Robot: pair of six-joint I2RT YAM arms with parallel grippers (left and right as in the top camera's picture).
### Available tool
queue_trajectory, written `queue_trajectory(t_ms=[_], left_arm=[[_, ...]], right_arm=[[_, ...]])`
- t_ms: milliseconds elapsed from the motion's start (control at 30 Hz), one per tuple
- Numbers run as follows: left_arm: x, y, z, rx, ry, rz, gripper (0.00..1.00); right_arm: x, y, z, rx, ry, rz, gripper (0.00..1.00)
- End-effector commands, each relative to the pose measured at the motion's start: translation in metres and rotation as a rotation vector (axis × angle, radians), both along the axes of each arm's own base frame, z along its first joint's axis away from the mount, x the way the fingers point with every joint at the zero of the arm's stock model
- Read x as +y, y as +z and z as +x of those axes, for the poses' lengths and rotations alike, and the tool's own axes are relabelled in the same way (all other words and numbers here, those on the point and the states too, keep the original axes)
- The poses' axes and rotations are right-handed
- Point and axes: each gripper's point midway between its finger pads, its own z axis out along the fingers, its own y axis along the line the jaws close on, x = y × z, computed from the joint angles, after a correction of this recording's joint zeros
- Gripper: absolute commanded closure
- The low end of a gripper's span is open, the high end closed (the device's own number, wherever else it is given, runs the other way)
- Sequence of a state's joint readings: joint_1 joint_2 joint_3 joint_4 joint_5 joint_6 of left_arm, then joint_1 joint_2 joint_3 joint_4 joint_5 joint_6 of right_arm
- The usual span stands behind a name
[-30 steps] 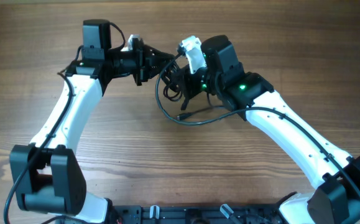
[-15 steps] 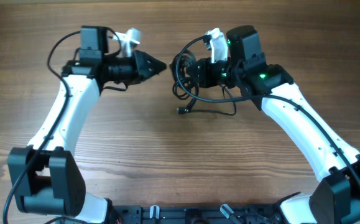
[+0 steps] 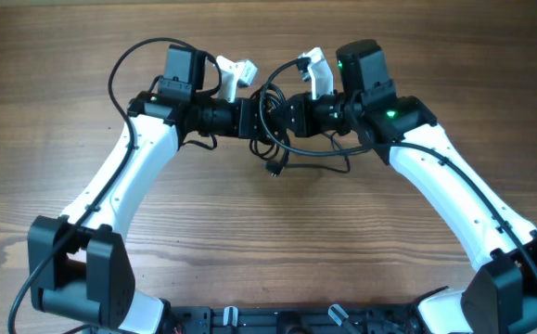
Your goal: Untangle cables
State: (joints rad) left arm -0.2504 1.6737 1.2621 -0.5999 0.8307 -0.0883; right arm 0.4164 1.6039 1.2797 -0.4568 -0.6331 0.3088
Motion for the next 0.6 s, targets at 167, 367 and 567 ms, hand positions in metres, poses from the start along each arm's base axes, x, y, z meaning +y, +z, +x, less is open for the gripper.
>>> queue_trajectory(t_ms=[167,367,567], left_arm=[[0.036,0.025,0.006,-0.076,-0.025,-0.112,0.56],[0.020,0.012,-0.010,-0.082,-0.102,-0.044,0.60],[0.004,-0.006,-0.019,-0.068,-0.134,0.050,0.63]], right_arm=[[0.003,0.010,0.000,-0.035,0.027,0.017,0.96],[0.003,0.009,-0.001,-0.028,0.027,0.014,0.96],[0.003,0.009,-0.001,-0.029,0.027,0.014,0.96]])
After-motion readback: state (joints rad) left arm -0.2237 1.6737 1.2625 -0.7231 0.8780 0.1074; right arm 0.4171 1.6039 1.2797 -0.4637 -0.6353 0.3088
